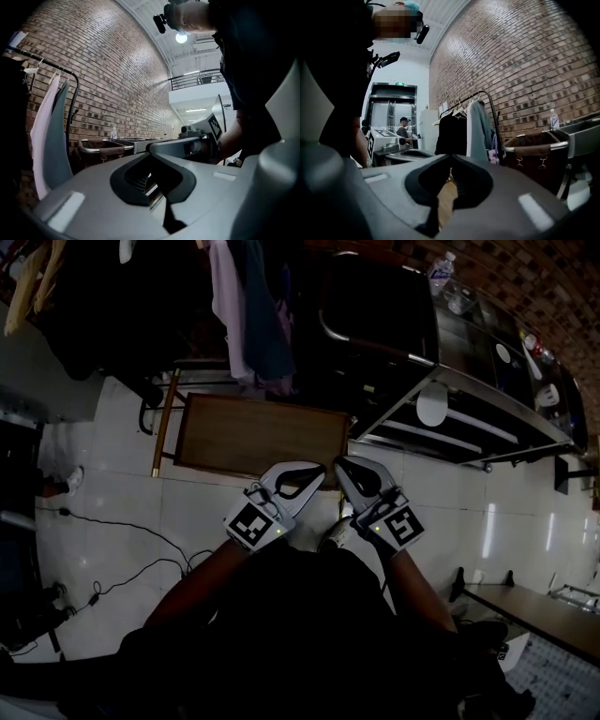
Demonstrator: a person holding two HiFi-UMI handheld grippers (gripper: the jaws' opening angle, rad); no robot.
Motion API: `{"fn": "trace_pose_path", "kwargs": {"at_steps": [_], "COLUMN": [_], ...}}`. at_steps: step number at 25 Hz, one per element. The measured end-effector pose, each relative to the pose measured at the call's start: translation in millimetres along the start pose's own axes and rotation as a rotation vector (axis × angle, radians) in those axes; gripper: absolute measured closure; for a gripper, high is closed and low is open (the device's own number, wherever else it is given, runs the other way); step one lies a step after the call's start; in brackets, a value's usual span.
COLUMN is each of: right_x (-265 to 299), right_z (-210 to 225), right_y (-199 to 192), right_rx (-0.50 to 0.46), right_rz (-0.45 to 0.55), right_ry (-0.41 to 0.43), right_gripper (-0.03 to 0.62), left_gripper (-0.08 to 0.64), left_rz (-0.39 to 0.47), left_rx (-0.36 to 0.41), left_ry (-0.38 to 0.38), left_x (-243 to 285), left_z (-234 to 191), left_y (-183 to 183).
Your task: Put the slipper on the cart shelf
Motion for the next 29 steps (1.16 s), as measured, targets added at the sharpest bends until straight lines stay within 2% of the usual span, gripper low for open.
{"fn": "trace_pose_path", "kwargs": {"at_steps": [8, 29], "right_x": [26, 21], "right_z": [-17, -9], "right_y": [-2, -10], "right_rx": [-0.015, -0.029], "right_rz": [-0.007, -0.055], "right_ry": [-0.050, 0.017], "right_gripper": [0.589, 0.589], "left_gripper": [0.558, 0.558], "left_rz": [0.015, -0.011], "left_rx": [-0.034, -0.017], "left_ry": [-0.018, 0.050], "left_x": [-27, -16], "left_z": [-27, -26], "left_y": [-4, -13]}}
Point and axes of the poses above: the fingertips, and each gripper's own axes: x forward along the fingers, z to its right, y out of its top, the point moved 1 cm from there along -x, backward along the fingers, and after that the axes turned 2 degrees about x, right-handed, at the moved point
